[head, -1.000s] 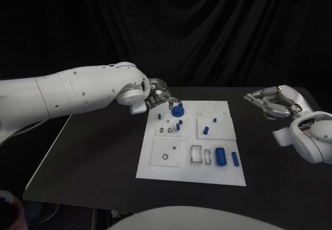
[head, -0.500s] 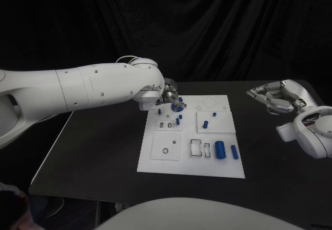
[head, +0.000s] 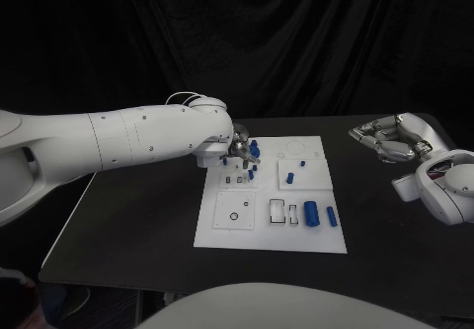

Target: Assemble the parts on the task board

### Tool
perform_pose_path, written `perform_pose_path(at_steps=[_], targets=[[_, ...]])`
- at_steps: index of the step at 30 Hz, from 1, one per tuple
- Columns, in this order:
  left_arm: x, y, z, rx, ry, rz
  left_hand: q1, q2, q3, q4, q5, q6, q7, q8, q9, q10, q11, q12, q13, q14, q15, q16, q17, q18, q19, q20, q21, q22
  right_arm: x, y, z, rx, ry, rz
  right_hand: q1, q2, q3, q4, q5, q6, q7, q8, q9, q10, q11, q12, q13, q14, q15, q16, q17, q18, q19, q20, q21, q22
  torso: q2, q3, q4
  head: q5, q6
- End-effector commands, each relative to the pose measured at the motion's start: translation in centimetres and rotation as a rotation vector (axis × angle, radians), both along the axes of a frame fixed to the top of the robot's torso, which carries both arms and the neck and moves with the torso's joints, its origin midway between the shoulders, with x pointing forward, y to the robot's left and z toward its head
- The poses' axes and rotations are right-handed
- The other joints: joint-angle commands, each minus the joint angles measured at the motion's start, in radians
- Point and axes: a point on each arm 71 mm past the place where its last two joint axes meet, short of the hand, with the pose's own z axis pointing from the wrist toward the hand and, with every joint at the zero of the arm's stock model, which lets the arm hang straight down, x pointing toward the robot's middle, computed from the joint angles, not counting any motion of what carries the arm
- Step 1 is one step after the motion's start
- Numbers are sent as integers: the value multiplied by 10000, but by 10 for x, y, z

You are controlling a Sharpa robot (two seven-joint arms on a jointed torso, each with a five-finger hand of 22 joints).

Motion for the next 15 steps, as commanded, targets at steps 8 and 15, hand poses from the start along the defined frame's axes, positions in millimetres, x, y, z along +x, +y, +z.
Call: perform_pose_path(at_steps=[8, 15], targets=[[1, 2, -6, 399, -283, -78, -144, -27, -36, -50, 9, 248, -18, -166, -12, 1038, 35, 35, 2630, 1040, -15, -49, 2630, -153, 15, 1, -31, 541, 0, 0, -2, -294, 50, -69, 81, 10, -71, 5, 88, 34, 7, -51, 7, -26, -38, -44, 666, 411, -14, 9, 621, 82, 47, -45, -31, 1379, -7, -16, -36, 56, 0], [1, 4, -12, 393, -227, -21, -189, -22, -57, -39, 10, 318, -27, -238, -5, 1038, 27, 35, 2630, 1040, -21, -49, 2630, -141, -16, -3, -58, 494, 1, 1, -2, -341, 104, -46, 121, -4, -89, -9, 155, 19, 9, -64, 5, -52, -39, -64, 627, 415, -15, 6, 615, 84, 51, -48, -51, 1373, -26, -9, -20, 47, 0]])
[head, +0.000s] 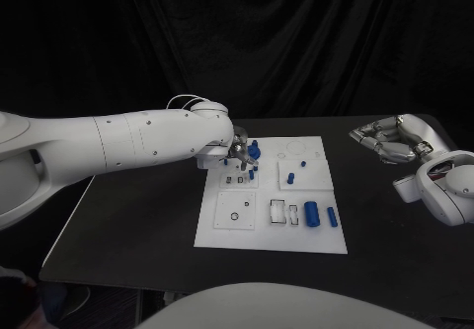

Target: Assemble the parts on the task board

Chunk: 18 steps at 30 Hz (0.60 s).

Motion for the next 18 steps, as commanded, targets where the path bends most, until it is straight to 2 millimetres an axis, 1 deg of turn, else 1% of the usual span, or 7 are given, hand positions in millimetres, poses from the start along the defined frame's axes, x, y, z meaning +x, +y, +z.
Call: perform_pose_path(at_steps=[1, 4, 6, 7, 10, 16, 18], targets=[[0, -1, -4, -21, -91, -41, -98, -23, -24, -30, 38, 73, -3, -122, -6, 1039, 25, 35, 2631, 1040, -24, -49, 2631, -141, -15, -5, -65, 492, 0, 0, -2, -145, 122, -84, 121, -4, -90, -9, 65, 19, 9, -64, 5, -52, -39, -64, 628, 415, -15, 6, 615, 86, 51, -48, -51, 1373, -10, 4, 15, -25, 0], [1, -1, -7, -161, -143, -31, -89, -15, -14, -60, 78, 72, 8, -259, -34, 1039, 32, 35, 2631, 1040, -23, -49, 2631, -144, 0, -6, -69, 502, 0, 0, -2, -163, 136, -79, 139, -6, -94, -17, 87, 14, 9, -68, 4, -63, -38, -72, 612, 415, -15, 0, 609, 86, 54, -49, -54, 1373, -12, 7, 17, -45, 0], [0, -1, -9, -216, -146, -31, -38, -21, 13, -138, 162, 89, 22, -455, -79, 1039, 43, 35, 2631, 1040, -15, -49, 2631, -145, 11, -3, -80, 504, -1, -1, -2, -186, 138, -74, 153, -7, -95, -24, 103, 11, 9, -71, 4, -63, -39, -73, 611, 415, -16, -4, 605, 88, 52, -50, -64, 1369, -15, 8, 21, -59, 0], [0, -2, -10, -237, -144, -33, -38, -21, 14, -138, 162, 90, 22, -456, -79, 1039, 43, 35, 2631, 1040, -15, -49, 2631, -145, 11, -3, -80, 504, -1, -1, -2, -195, 140, -74, 153, -7, -95, -24, 103, 11, 9, -71, 4, -63, -39, -73, 611, 415, -16, -4, 605, 88, 52, -50, -64, 1369, -15, 9, 23, -68, 0], [0, -3, -13, -296, -132, -46, -38, -17, 26, -177, 206, 114, 52, -680, -145, 1039, 62, 35, 2631, 1040, -2, -49, 2631, -140, -1, 8, -104, 481, -1, -1, -2, -218, 147, -80, 153, -7, -95, -24, 103, 11, 9, -71, 4, -63, -39, -73, 611, 415, -16, -4, 605, 88, 52, -50, -64, 1369, -13, 10, 14, -64, 0], [0, -5, -17, -437, -154, -82, -60, -5, 28, -180, 212, 136, 69, -807, -186, 1039, 78, 35, 2631, 1040, 11, -49, 2631, -127, -39, 17, -135, 430, -2, -1, -2, -234, 173, -85, 161, -9, -98, -27, 116, 8, 11, -73, 4, -76, -38, -82, 593, 413, -16, -11, 598, 89, 52, -50, -72, 1367, -10, 4, 9, -45, 0], [1, -6, -18, -518, -193, -92, -72, 4, 29, -177, 218, 151, 75, -851, -201, 1039, 84, 35, 2631, 1040, 16, -49, 2631, -117, -70, 21, -156, 391, -2, -2, -2, -239, 186, -89, 161, -9, -98, -27, 116, 8, 11, -73, 4, -76, -38, -82, 593, 413, -16, -11, 598, 89, 52, -50, -72, 1367, -9, 9, 7, -44, 0]])
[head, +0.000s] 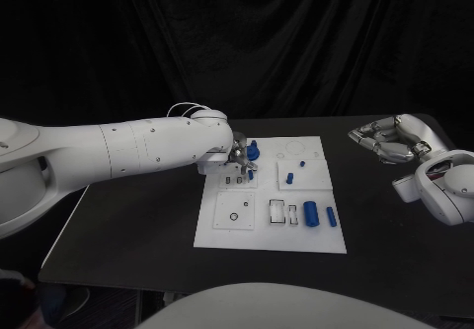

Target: Assemble the parts on the task board

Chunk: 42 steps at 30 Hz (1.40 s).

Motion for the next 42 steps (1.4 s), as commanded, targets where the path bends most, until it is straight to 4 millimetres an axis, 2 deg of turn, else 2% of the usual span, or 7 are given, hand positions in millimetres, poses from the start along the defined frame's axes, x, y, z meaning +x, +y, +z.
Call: perform_pose_path(at_steps=[1, 12, 42], targets=[[1, -4, 0, -384, -235, -158, -64, -4, -15, -52, 52, 79, 2, -80, -23, 1039, 83, 35, 2632, 1040, 15, -49, 2632, -117, -70, 21, -42, 392, -1, 0, -2, -106, 149, -61, 85, -11, -71, 1, 43, 8, 11, -32, 3, -40, -2, -43, 595, 413, -16, -11, 598, 89, 51, -50, -33, 1367, 8, 1, -9, 16, 1], [2, -5, -3, -446, -232, -164, -82, 7, -10, -57, 81, 103, 16, -199, -59, 1039, 97, 35, 2632, 1040, 28, -49, 2632, -98, -130, 33, -87, 317, -1, -1, -2, -163, 207, -54, 103, -14, -79, -4, 75, -7, 17, -43, 1, -57, 2, -56, 569, 411, -16, -23, 586, 92, 51, -51, -49, 1362, 4, -6, 5, 22, 1], [1, -6, -10, -267, 62, -234, -5, 18, 61, -194, 152, 196, 26, -470, -129, 1039, 111, 35, 2632, 1040, 45, -49, 2632, -87, -159, 56, -135, 275, -1, 1, -3, -250, 298, 29, 124, -23, -89, -12, 107, -26, 23, -56, -3, -73, 6, -69, 545, 405, -14, -48, 561, 99, 42, -51, -87, 1348, -6, 14, 12, 2, 1]])
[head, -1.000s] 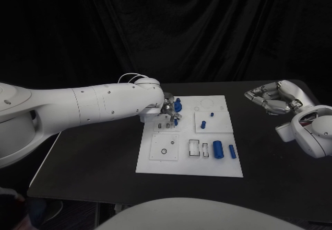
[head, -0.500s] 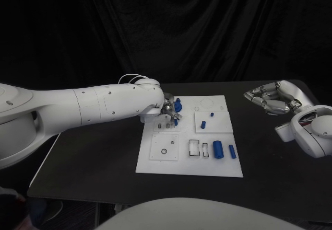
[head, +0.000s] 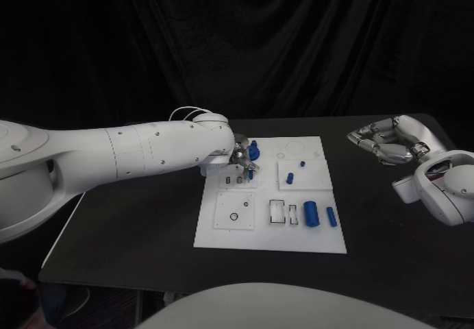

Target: Assemble the parts on the task board

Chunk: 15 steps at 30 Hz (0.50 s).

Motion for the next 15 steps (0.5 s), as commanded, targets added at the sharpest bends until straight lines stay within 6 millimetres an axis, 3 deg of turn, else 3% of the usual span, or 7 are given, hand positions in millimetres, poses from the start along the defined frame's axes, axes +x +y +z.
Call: perform_pose_path(at_steps=[1, 15], targets=[[-1, -2, -2, -32, 123, -190, -5, 18, -8, -71, 37, 89, -7, -25, -8, 1075, 75, 35, 2633, 1040, 45, -49, 2633, -87, -49, 21, -56, 277, 0, 0, -2, -74, 147, 0, 87, 16, -62, 16, 63, -26, 23, -56, -4, -74, 6, -69, 547, 405, -13, -48, 561, 99, 5, -14, -48, 1344, -2, 4, -1, 8, 1], [-3, 0, -6, 29, 277, -212, 40, 30, 48, -152, 94, 159, -12, -128, -30, 1075, 74, 35, 2633, 1040, 47, -49, 2633, -88, -40, 26, -65, 285, 0, 2, -2, -70, 129, 23, 109, 40, -72, 28, 168, -33, 31, -66, -4, -113, 12, -100, 492, 398, -8, -75, 535, 111, -10, -12, -117, 1320, -2, 5, -10, -32, 1]])
